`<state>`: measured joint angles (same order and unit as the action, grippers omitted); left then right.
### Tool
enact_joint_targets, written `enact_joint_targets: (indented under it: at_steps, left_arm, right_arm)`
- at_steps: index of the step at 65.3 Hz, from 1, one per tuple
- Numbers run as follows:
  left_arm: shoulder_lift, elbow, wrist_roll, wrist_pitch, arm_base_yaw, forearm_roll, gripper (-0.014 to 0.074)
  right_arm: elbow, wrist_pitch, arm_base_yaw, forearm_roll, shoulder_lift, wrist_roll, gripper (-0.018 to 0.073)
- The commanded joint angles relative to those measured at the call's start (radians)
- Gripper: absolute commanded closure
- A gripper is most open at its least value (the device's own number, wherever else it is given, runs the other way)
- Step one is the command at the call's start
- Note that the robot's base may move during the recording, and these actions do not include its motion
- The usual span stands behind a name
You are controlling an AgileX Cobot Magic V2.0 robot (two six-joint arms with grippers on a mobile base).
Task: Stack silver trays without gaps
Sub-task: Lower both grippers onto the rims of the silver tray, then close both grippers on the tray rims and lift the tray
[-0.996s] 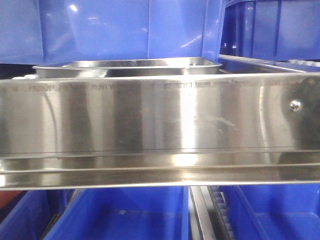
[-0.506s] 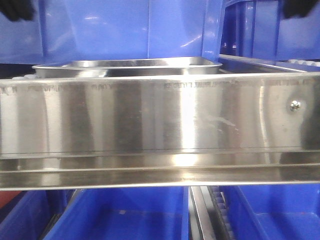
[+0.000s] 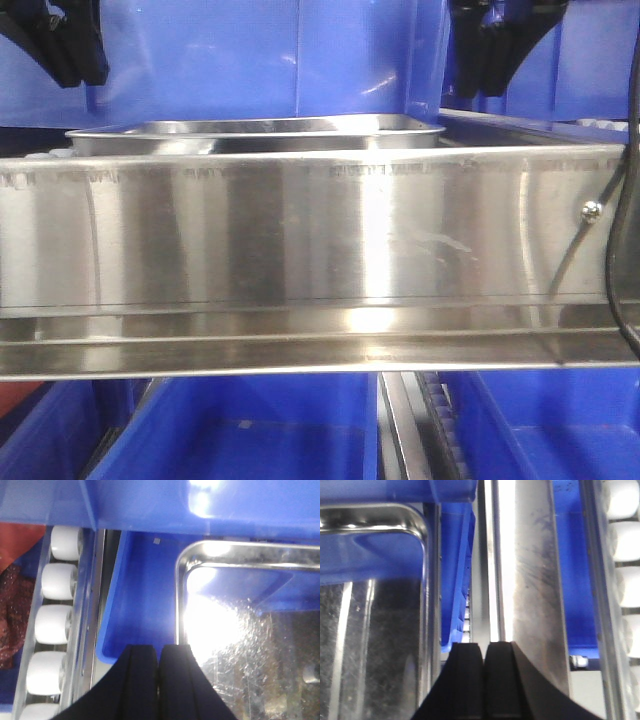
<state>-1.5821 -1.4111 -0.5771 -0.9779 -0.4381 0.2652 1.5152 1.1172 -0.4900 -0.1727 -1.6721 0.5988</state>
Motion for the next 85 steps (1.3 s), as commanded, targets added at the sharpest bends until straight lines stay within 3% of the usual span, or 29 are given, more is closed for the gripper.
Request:
enact_joint_targets:
  at_steps: [1,11,17,27,85]
  left_arm:
    - [0.000,0.003,-0.009,0.008,-0.005,-0.017,0.0524]
    - [-0.008,0.019,-0.009,0.002,-0.005,-0.028,0.0328]
    - [-0.008,0.040,-0.009,0.020,-0.005,-0.044,0.0277]
    - [-0.008,0.065,-0.009,0.040,-0.005,-0.051,0.0282]
    - [-0.063,0.075,-0.002,0.083,-0.005,-0.055,0.0282]
  right_arm:
    - [0.011,-0.034,0.000,0.004,0.004,0.004,0.0589]
    - [0.011,-0.040,0.000,0.024,0.004,0.004,0.0451]
    - [0.011,-0.047,0.000,0.030,0.004,0.004,0.0414]
    - [0.011,-0.075,0.000,0.083,0.002,0.004,0.0417]
    - [0.009,-0.100,0.000,0.092,-0.102,0.004,0.0417]
